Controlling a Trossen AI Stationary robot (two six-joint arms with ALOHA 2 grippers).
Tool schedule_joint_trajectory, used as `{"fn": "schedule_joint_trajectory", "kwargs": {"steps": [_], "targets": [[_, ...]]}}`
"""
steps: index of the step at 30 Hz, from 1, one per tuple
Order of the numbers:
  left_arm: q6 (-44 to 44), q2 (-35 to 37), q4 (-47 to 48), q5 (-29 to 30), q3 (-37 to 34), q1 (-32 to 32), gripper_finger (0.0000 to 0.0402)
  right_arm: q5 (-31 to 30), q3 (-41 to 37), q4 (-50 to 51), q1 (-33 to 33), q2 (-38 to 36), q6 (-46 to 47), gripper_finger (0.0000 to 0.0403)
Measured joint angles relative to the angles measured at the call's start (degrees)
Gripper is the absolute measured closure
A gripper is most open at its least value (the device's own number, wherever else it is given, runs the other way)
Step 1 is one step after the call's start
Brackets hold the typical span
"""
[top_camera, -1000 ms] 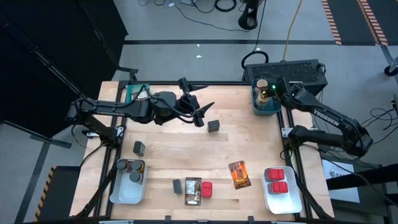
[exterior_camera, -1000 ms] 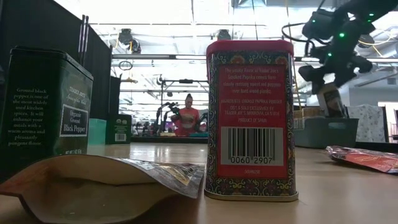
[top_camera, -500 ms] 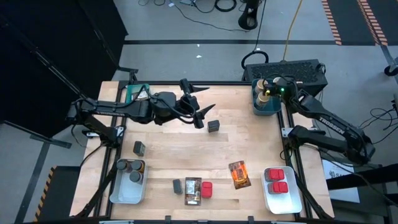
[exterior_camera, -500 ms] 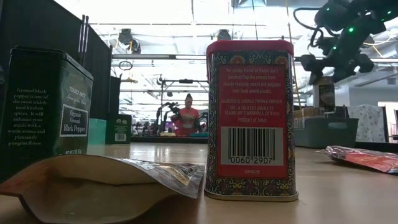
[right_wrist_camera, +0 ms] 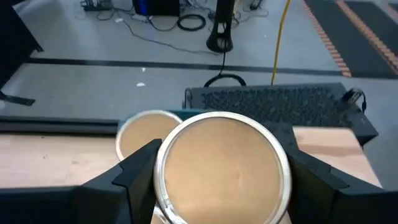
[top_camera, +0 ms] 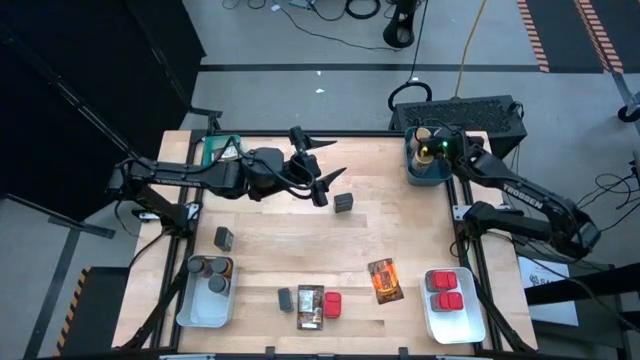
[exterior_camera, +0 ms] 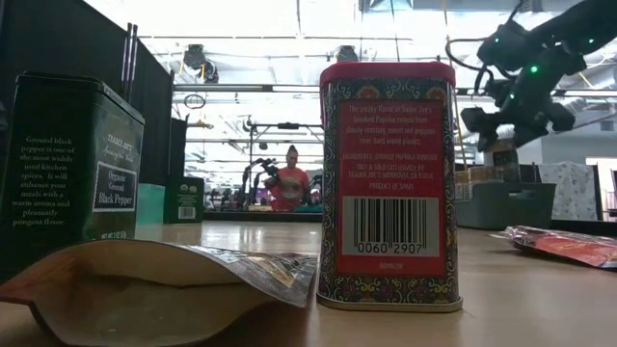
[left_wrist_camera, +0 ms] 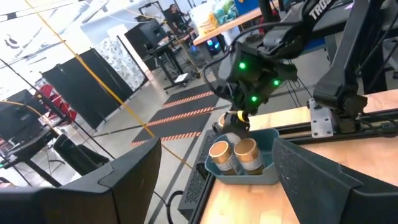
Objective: Sort spices by type
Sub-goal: Put the brown seasoning bottle into the dark green bin
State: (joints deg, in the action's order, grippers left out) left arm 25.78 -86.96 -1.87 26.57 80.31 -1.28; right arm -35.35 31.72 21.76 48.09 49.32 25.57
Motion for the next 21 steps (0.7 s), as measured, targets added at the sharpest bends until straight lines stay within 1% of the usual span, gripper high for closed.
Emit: {"fn": "schedule_joint_trajectory", "kwargs": {"steps": [3, 8, 13, 21], "targets": [[0.0, -0.02, 0.0, 0.0, -0.02, 0.0, 0.0095, 1.14, -1.51, -0.64, 0.44, 0.0, 0.83, 0.0157], [0.0, -0.02, -0.09, -0.02, 0.0, 0.01, 0.0095, 0.97, -3.07, -0.81, 0.66, 0.0, 1.0, 0.0157], [-0.02, -0.02, -0.15, -1.22, -0.02, 0.01, 0.0095, 0.82, -3.19, -0.8, 0.68, 0.0, 1.29, 0.0157], [-0.04, -0.02, -0.15, -1.27, -0.02, 0.02, 0.0095, 0.36, -3.2, -0.61, 0.7, 0.0, 3.14, 0.0157]]}}
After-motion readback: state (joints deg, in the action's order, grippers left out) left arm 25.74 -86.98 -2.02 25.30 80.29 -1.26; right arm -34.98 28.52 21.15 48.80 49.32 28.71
